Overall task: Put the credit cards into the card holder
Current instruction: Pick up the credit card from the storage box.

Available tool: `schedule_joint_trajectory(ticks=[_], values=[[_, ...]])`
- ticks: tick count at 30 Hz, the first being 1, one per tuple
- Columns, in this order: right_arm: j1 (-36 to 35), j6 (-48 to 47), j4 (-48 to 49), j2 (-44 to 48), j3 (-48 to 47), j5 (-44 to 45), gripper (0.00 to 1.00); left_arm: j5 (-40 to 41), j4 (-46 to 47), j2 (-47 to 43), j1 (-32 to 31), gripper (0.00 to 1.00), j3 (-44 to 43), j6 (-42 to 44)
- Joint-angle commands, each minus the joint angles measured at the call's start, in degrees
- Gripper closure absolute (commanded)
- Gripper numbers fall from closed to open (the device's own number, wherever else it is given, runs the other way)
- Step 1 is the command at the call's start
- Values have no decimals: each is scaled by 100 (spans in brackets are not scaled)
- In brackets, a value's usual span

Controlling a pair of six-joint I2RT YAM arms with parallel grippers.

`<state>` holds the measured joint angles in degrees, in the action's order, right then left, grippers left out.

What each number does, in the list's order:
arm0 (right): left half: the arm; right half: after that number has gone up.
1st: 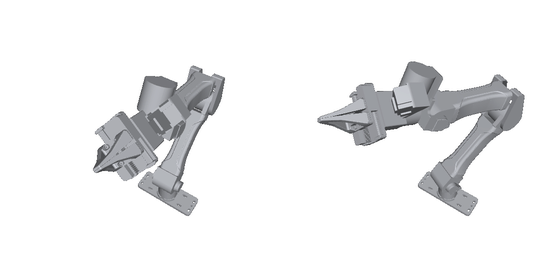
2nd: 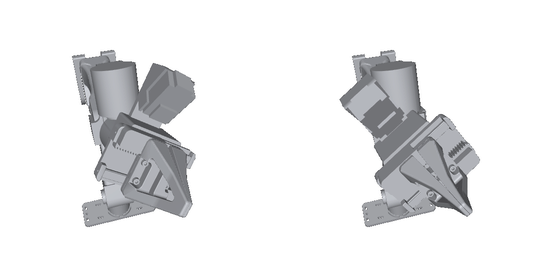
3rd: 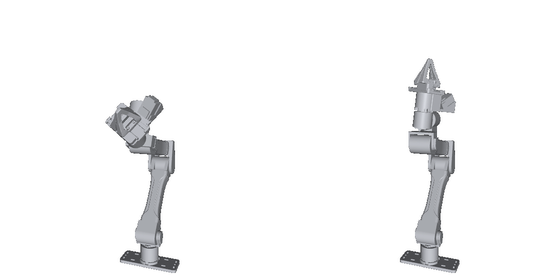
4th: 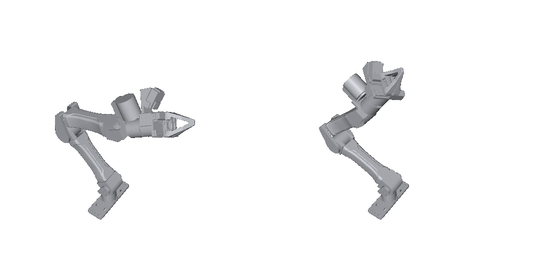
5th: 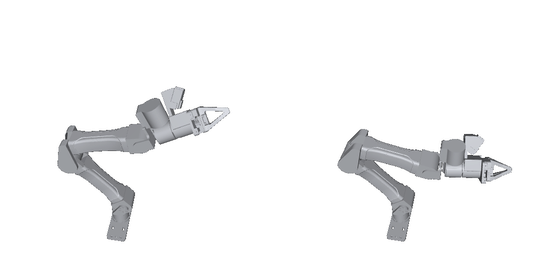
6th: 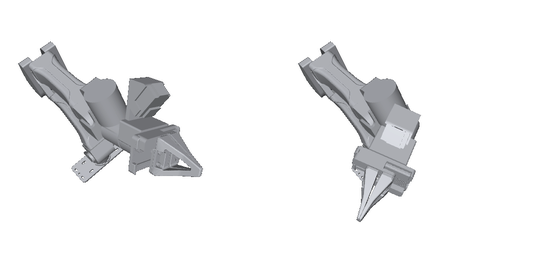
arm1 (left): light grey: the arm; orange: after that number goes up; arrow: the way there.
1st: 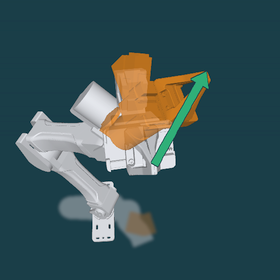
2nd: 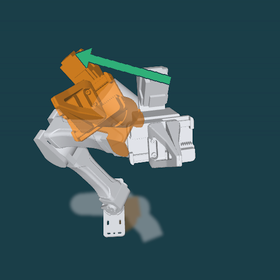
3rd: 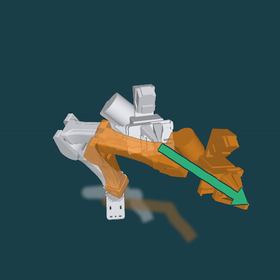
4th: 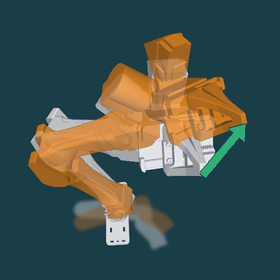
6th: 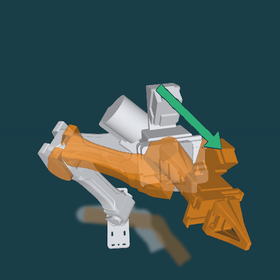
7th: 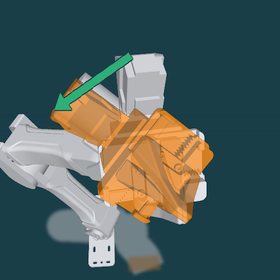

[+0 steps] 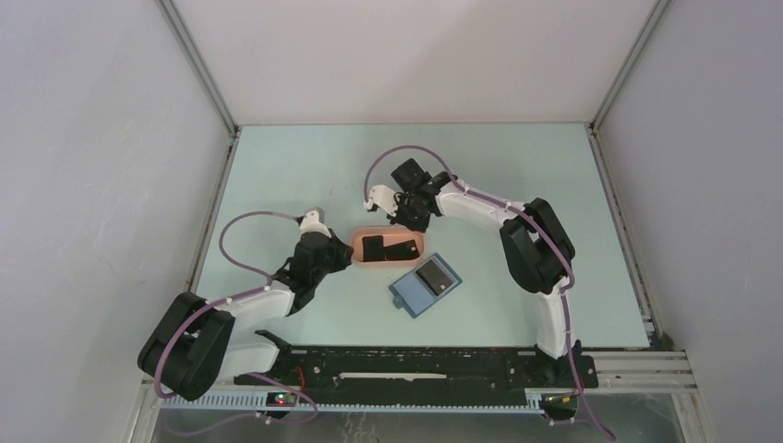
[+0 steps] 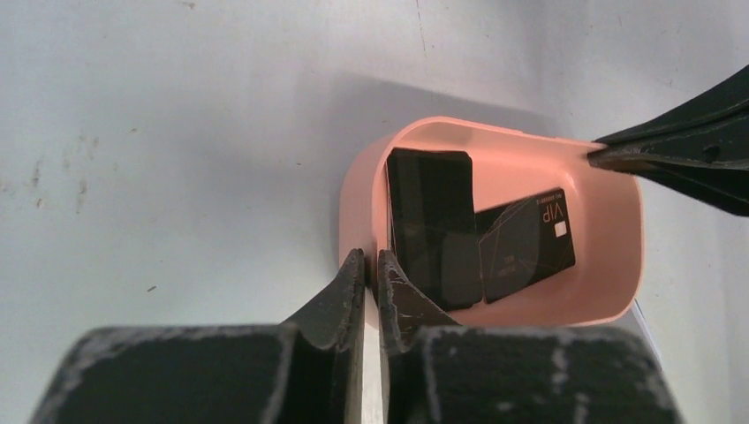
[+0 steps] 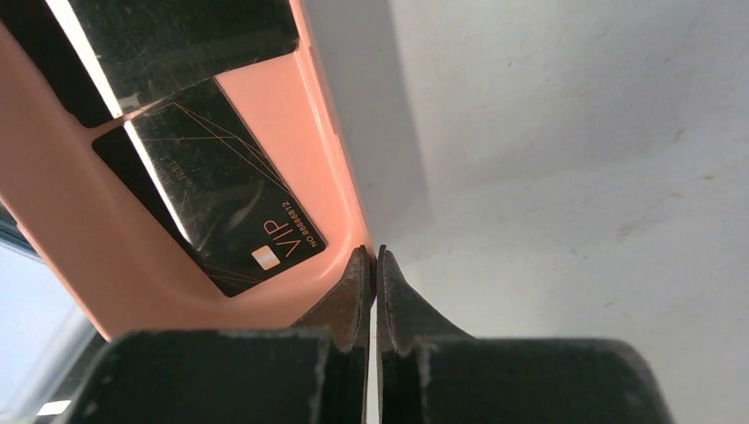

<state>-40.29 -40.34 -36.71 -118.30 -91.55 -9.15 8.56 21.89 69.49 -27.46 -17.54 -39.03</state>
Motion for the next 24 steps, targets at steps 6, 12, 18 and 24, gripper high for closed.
schedule_joint_trajectory(ticks=[6, 12, 18, 24], values=[[-496, -2179, -10, 593, -328, 1109, 100, -722, 240, -138, 84, 66, 75, -179], [-626, -2671, -325, 626, -690, 1492, 100, -1024, 259, -603, 216, 54, 211, -202], [-646, -2291, -208, 510, -852, 1539, 100, -1117, 213, -1097, 369, 52, 426, -211], [-615, -1232, 842, 673, -501, 1879, 100, -1213, -1, -1775, 463, 53, 595, -375]])
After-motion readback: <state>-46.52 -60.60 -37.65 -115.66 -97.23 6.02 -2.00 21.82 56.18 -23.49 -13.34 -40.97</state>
